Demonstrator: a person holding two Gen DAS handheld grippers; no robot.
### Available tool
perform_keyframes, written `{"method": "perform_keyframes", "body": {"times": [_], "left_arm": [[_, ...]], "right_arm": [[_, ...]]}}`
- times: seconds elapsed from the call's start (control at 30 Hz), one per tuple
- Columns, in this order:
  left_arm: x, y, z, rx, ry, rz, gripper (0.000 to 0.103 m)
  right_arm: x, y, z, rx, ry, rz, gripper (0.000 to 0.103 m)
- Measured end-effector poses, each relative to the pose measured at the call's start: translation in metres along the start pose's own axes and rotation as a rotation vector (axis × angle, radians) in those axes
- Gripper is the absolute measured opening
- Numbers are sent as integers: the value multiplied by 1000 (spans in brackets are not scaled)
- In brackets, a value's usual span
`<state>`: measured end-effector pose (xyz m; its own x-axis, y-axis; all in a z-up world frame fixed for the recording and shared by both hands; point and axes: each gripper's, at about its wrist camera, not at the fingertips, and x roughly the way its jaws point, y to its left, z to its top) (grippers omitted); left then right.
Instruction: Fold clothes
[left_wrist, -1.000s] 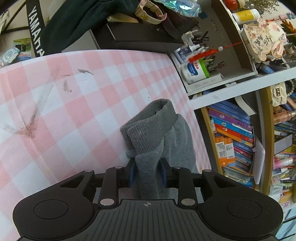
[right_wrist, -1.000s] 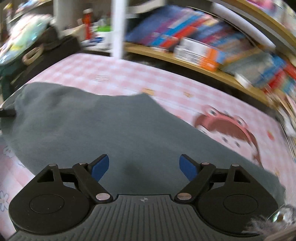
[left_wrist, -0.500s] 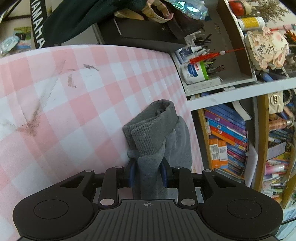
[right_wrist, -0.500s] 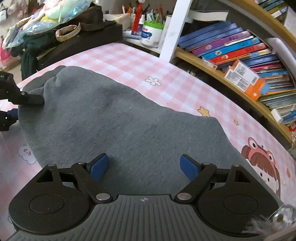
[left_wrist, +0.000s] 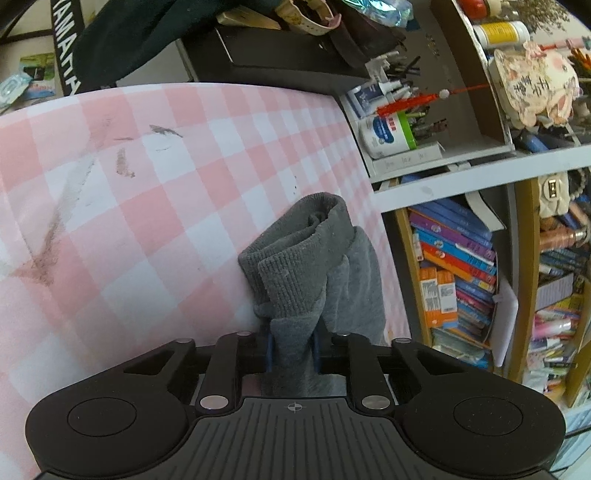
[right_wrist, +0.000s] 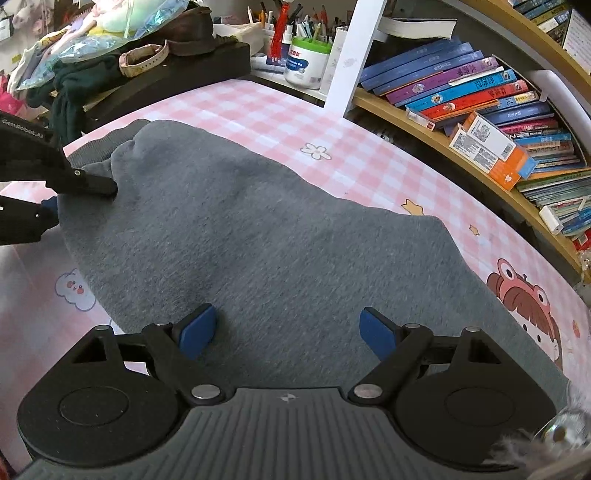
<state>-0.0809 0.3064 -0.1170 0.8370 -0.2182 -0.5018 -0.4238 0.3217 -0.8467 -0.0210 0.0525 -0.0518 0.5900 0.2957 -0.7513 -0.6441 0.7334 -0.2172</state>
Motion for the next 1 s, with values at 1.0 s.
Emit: {"method": "perform_keyframes", "body": {"times": [1.0], "left_arm": [[-23,-191,-126,898,2,-144,10]], "right_arm": [[-45,-129,-48,402,-48,244,86]]}}
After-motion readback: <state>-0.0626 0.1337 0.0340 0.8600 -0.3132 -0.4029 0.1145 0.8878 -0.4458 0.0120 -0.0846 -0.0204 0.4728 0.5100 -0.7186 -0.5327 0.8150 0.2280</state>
